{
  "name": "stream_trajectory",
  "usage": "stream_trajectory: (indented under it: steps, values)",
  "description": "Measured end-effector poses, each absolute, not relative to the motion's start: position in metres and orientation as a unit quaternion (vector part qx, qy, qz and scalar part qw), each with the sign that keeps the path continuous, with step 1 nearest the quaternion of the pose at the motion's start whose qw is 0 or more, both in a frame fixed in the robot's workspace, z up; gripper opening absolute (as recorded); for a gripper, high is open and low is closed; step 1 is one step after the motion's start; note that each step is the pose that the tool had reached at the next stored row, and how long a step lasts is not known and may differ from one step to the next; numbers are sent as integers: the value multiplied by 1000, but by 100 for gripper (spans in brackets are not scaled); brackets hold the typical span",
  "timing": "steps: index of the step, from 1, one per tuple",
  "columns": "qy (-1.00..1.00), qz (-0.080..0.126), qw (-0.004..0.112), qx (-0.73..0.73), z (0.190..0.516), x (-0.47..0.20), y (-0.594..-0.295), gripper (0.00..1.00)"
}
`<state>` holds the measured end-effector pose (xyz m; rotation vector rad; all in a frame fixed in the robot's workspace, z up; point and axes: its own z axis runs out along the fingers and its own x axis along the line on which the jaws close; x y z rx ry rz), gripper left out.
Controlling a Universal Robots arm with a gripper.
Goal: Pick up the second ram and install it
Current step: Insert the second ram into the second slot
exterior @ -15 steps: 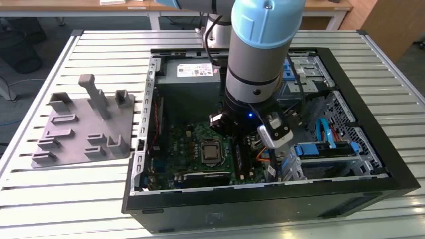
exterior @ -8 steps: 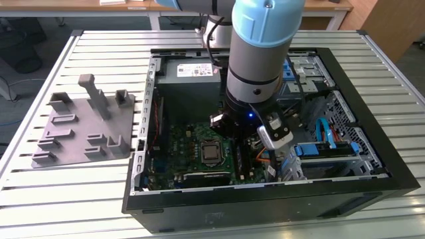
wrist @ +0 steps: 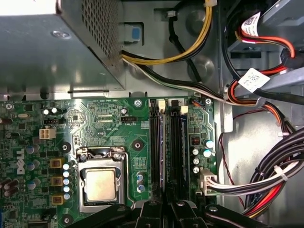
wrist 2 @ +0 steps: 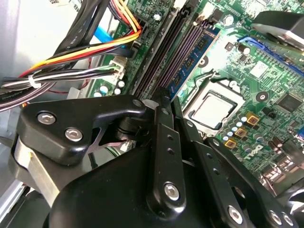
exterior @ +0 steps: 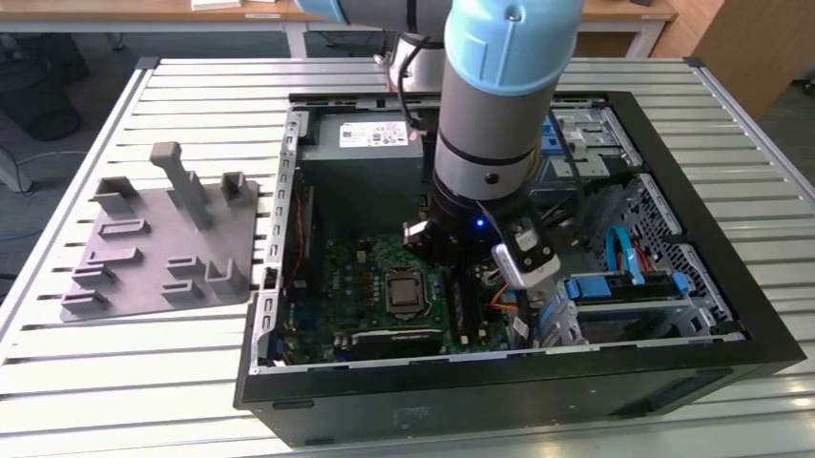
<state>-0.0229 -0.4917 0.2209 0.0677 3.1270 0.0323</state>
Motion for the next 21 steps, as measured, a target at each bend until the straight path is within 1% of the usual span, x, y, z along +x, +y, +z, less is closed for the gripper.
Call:
stream_trajectory:
  steps: [7,21]
  values:
    - [1000,6,7,26,217,-23,-492,14]
    - [1000,6,7,26,212,-23,-489,14]
